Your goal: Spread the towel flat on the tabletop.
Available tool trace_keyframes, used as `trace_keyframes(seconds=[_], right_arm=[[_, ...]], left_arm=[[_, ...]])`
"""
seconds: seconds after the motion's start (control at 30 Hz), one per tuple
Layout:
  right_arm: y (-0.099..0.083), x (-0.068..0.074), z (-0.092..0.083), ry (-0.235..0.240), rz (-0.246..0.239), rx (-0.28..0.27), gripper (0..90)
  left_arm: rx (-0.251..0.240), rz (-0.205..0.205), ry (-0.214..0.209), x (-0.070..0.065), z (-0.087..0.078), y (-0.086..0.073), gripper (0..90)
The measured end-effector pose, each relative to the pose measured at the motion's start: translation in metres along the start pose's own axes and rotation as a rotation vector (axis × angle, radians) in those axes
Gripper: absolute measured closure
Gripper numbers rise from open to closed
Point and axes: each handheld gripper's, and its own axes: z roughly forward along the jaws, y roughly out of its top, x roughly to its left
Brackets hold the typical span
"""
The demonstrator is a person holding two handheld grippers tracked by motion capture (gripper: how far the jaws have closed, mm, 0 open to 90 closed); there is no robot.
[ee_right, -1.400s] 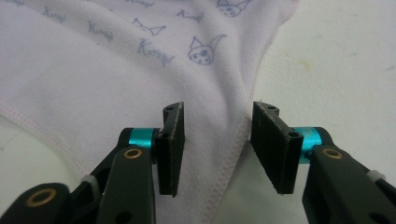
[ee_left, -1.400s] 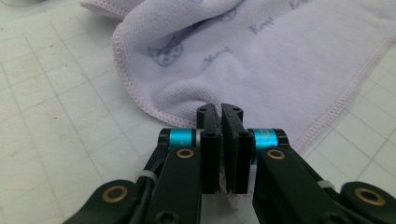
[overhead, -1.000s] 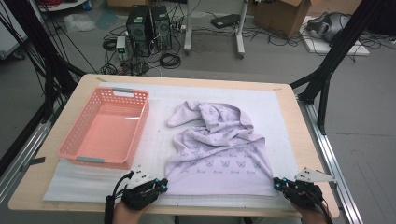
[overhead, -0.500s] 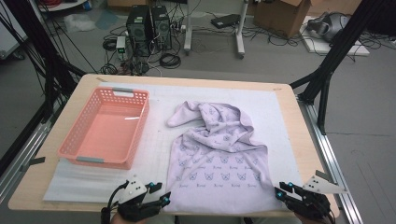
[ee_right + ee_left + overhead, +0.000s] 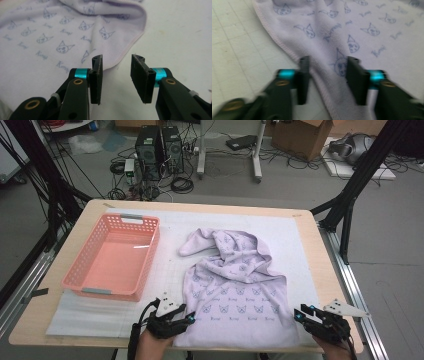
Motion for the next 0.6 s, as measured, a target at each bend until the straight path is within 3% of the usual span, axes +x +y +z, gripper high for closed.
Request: trace_keyframes(seconds=[0.03,0.07,0.3,0.43,0.47,0.53,0.57,0.6], right_arm=[[0.001,0.001,0.004,0.003,-0.011,0.010,61.7],[0.002,0.003,0.007,0.002,-0.012,0.017,61.7],[0.005,0.005,0.020,0.006,-0.024,0.040,59.6],[0.008,0.008,0.028,0.021,-0.019,0.050,58.9],[0.008,0.010,0.031,0.026,-0.029,0.056,61.0],[0.007,0.015,0.037,0.037,-0.061,0.093,71.6],[0.005,0.019,0.038,0.019,-0.095,0.095,75.3],[0.005,0.021,0.037,0.006,-0.114,0.100,85.7]], left_arm=[[0.002,-0.021,-0.027,0.001,-0.002,-0.001,79.7],[0.015,-0.040,-0.031,0.002,-0.005,-0.001,84.7],[0.033,-0.080,-0.037,0.012,-0.041,-0.022,85.7],[0.035,-0.067,-0.043,0.011,-0.046,-0.025,85.0],[0.025,-0.071,-0.045,0.011,-0.045,-0.025,83.1],[0.002,-0.090,-0.038,0.011,-0.041,-0.024,68.2],[-0.013,-0.099,-0.038,0.011,-0.040,-0.023,62.0],[-0.024,-0.102,-0.034,0.011,-0.038,-0.022,57.5]])
